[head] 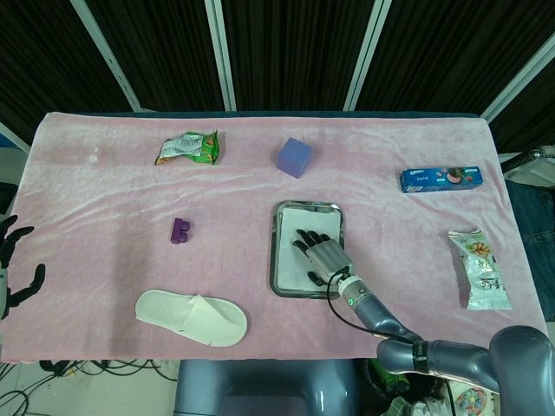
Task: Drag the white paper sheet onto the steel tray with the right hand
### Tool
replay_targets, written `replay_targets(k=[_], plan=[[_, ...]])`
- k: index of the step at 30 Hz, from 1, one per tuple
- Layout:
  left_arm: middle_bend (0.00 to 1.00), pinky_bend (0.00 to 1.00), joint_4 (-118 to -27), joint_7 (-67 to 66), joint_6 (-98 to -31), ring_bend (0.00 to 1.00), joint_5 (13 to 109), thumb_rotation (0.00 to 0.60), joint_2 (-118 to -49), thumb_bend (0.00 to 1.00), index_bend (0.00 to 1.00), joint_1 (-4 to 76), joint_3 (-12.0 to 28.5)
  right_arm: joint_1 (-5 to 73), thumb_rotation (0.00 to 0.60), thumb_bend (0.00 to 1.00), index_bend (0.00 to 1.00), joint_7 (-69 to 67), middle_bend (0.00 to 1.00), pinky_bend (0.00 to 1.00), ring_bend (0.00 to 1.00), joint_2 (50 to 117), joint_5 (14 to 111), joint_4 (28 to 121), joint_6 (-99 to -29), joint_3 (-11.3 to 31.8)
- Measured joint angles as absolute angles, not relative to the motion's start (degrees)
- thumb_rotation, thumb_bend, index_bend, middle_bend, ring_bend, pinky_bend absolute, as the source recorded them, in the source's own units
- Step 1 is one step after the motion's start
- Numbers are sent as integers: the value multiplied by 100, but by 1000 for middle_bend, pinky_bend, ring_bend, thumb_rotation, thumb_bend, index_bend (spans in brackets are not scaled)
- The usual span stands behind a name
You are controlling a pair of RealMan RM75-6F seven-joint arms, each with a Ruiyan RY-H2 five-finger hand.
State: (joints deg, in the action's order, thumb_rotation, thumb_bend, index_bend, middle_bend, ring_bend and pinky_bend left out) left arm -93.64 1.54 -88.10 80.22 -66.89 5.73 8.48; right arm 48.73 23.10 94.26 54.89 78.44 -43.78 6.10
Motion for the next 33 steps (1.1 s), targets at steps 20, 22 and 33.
replay_targets(k=[20,22,33], plan=[[70,51,-9360,147,-8818,11,8023,600,-6694,400,218,577,853,4919,600,296,175,1616,0,178,67,9356,6240,7480,-4019,510],[70,51,-9359,149,-8818,11,8021,600,-6695,401,218,576,854,4924,600,296,175,1523,0,178,66,9377,6325,7439,-3997,513],[70,51,-9357,162,-8814,11,8022,600,-6687,401,218,580,857,4913,600,296,175,1532,0,179,67,9482,6317,7372,-4047,540]])
